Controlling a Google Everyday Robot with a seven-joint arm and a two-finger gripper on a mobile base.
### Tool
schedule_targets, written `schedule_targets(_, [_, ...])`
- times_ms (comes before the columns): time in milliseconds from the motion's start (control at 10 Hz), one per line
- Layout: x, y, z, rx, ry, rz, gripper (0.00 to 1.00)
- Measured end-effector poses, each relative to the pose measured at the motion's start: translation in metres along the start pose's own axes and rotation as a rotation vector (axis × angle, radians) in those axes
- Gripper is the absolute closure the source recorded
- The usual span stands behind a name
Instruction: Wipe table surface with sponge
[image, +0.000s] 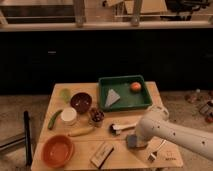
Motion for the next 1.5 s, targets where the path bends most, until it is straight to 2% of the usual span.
schedule_targets(300, [-0.026,-0.003,0.003,-0.004,-0.019,-0.047,1.00])
schedule_targets(400, [-0.041,0.000,0.004,-0.010,-0.029,-0.082,1.00])
schedule_targets(700, [-0.051,0.015,0.001,-0.021,-0.040,-0.145,1.00])
schedule_targets(900, [-0.047,0.032,-0.006,-0.027,-0.040,-0.166,1.00])
schedule_targets(1300, [-0.014,0.042,-0.011,-0.050,-0.027,-0.136,1.00])
schedule_targets(1500, [0.000,0.033,-0.012,-0.026,-0.036,-0.097,1.00])
